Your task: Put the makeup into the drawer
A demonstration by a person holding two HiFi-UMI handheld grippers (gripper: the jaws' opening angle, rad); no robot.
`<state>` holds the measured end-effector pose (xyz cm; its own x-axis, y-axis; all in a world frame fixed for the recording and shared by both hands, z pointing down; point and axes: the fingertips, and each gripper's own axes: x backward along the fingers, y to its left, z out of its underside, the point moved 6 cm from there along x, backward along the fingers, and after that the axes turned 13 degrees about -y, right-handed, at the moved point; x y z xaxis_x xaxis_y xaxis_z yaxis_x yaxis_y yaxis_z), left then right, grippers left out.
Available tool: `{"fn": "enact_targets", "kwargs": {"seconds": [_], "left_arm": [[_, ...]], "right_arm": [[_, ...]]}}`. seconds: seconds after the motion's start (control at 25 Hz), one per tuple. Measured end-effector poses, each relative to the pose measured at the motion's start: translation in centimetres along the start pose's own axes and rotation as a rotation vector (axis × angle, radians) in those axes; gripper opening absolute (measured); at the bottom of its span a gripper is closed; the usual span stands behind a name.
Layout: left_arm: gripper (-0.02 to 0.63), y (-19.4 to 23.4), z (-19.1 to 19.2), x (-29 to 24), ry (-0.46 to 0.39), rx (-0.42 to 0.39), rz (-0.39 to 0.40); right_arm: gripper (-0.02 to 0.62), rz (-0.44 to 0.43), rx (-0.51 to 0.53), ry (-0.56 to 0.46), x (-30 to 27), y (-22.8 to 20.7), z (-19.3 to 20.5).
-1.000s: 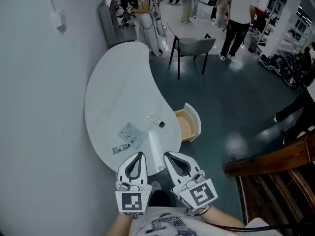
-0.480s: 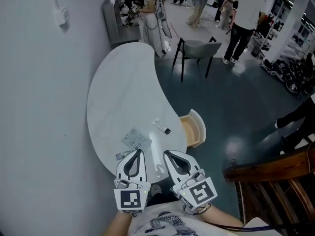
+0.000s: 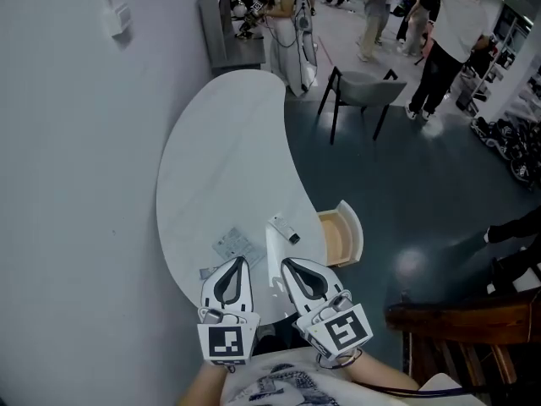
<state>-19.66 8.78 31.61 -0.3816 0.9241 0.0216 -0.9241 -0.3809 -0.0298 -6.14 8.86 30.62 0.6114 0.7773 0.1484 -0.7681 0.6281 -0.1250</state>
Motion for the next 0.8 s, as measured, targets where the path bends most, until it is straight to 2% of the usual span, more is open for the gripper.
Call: {"fn": "enact_targets", "kwargs": {"seconds": [0.52, 0.8], "left_arm": [[0.017, 0.4, 2.4, -5.2, 0.063, -0.009, -0.198], [0.017, 0.4, 3.7, -6.5, 0.09, -0.01, -0.299]], "right_arm": [[0.018, -0.148, -0.053, 0.064, -4.4, -7.1, 2.9], [0.018, -0.207, -0.067, 0.108, -5.7, -9.5, 4.5]]}}
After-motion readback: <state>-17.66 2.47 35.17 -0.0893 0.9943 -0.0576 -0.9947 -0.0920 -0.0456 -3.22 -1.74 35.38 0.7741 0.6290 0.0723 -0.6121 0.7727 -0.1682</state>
